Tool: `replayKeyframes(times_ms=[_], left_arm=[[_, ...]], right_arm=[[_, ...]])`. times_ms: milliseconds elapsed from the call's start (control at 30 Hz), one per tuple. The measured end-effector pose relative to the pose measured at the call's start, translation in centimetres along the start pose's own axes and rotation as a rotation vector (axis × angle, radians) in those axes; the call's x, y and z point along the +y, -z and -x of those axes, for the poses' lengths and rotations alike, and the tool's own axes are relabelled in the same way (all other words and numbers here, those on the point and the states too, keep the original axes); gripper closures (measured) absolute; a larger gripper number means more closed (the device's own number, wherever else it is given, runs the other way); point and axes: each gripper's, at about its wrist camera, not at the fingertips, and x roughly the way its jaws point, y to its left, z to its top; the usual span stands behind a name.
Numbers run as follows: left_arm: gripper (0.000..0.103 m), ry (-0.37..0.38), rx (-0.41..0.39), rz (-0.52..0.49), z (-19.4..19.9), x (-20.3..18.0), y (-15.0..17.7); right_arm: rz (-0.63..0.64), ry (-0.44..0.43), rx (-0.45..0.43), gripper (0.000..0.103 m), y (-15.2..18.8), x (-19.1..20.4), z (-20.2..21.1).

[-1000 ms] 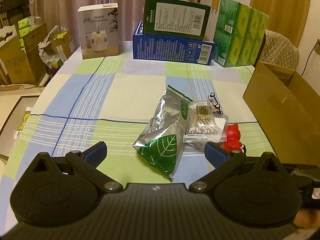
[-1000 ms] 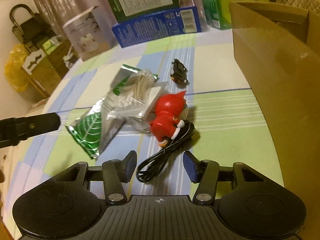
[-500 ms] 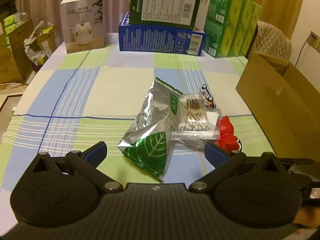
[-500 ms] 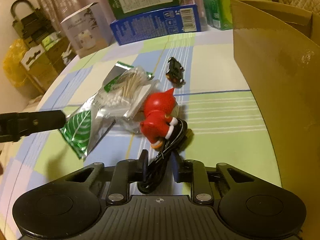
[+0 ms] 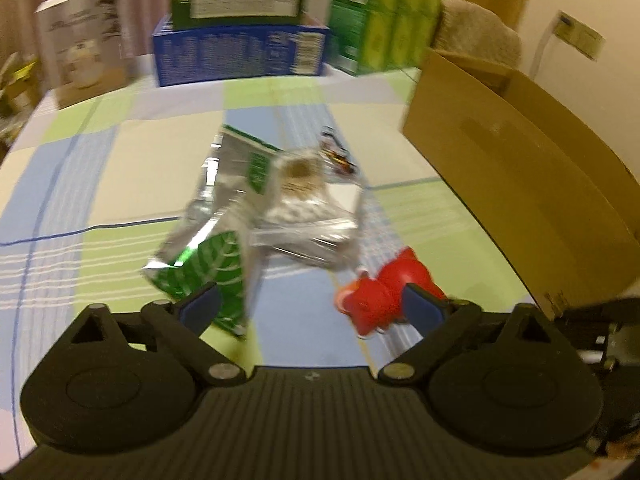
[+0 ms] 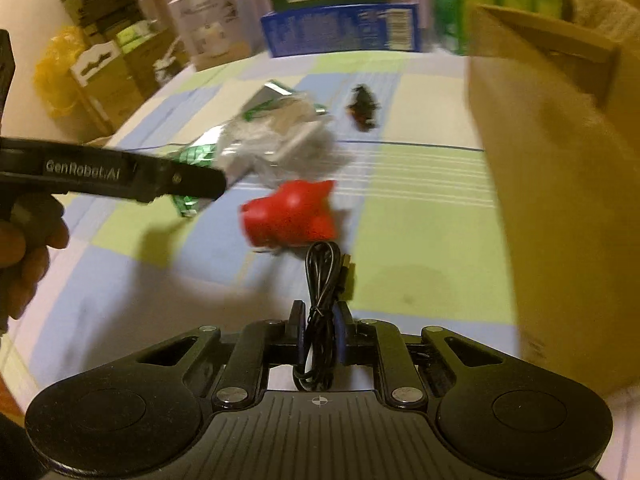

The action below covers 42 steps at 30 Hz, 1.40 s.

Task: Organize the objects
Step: 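Grasp the red cat figurine with the left tool while the right tool grasps the black cable, then lift the figurine and cable and carry both toward the cardboard box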

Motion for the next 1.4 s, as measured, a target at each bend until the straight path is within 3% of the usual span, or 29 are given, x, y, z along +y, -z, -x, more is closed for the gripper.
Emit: replayKeyframes(times_ms=[133, 300, 600, 800, 867, 1100, 1200, 1400], left_arm=[[0.018, 0.041, 0.01, -0.09, -0.6, -1.4, 0.2], [0.03, 0.087, 0.026, -0.218, -2.2, -2.9, 0.0], [0.033, 0.152, 0.059, -0.29, -5.3, -3.7, -0.7], [0.044, 0.155, 0.078, -0.289, -5.9, -4.1, -0.5], [0.053, 0.149, 0.086, -0.258, -5.8, -3.9, -0.5], [0.053, 0.116, 0.126, -0.171, -4.1, -2.9, 0.6], [0.053, 0.071, 0.123, -0.21, -3.2, -3.0, 1.4], [0.053, 0.078, 0.127, -0.224, -3.5, -2.7, 1.9]], right_arm=[[0.006, 0.059, -0.022, 0.092, 0.1, -0.2, -0.1], [-0.005, 0.073, -0.037, 0.092, -0.2, -0.8, -0.4], [-0.043, 0.085, -0.048, 0.092, -0.5, -1.7, -0.5], [-0.067, 0.075, -0.05, 0.092, -0.7, -2.0, -0.5], [-0.067, 0.07, -0.051, 0.092, -0.7, -1.9, -0.5], [-0.053, 0.067, -0.047, 0.092, -0.6, -1.6, -0.6], [-0.04, 0.065, -0.047, 0.092, -0.6, -1.4, -0.7], [-0.026, 0.063, -0.035, 0.087, -0.7, -1.0, -1.4]])
